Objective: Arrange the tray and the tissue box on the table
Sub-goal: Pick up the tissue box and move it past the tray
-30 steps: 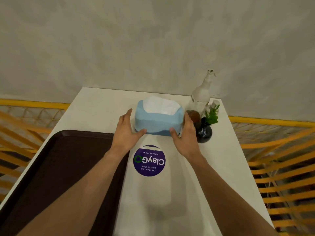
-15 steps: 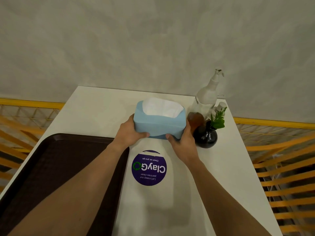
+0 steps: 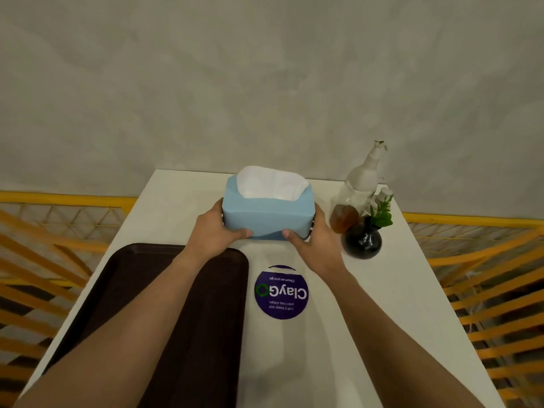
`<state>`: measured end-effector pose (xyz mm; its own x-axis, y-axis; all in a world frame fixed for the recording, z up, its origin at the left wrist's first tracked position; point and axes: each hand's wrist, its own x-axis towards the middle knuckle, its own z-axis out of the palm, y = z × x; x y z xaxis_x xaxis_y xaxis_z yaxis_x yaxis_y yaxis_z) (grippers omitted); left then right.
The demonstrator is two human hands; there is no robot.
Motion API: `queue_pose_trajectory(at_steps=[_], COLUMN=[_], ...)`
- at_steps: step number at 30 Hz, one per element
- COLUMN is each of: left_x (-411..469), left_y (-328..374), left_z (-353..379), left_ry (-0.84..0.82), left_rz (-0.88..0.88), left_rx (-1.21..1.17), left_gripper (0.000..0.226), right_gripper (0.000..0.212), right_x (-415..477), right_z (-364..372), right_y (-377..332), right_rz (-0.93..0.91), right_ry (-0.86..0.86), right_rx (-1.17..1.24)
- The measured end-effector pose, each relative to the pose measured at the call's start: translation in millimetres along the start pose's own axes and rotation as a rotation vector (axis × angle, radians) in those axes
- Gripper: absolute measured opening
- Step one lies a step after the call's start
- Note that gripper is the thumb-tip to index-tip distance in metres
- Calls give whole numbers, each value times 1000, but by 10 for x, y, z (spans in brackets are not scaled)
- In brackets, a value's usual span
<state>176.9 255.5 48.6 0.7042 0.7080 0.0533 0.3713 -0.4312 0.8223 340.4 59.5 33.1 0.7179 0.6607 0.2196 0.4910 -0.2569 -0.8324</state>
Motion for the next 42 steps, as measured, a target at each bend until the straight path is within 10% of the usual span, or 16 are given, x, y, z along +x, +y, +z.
queue_pose_trajectory(at_steps=[23, 42], left_x=[-359, 410], left_y=[-975, -1645], left_z=[-2133, -2039], left_ry=[20, 76], left_rz=[77, 29], left_rx=[0, 18], left_gripper=[80, 81], right_gripper=[86, 91], right_x=[-420, 450], right_z=[1723, 2445], right_y=[-1570, -1151], right_rz=[0, 21], right_ry=[-33, -85], right_rx=[1, 2])
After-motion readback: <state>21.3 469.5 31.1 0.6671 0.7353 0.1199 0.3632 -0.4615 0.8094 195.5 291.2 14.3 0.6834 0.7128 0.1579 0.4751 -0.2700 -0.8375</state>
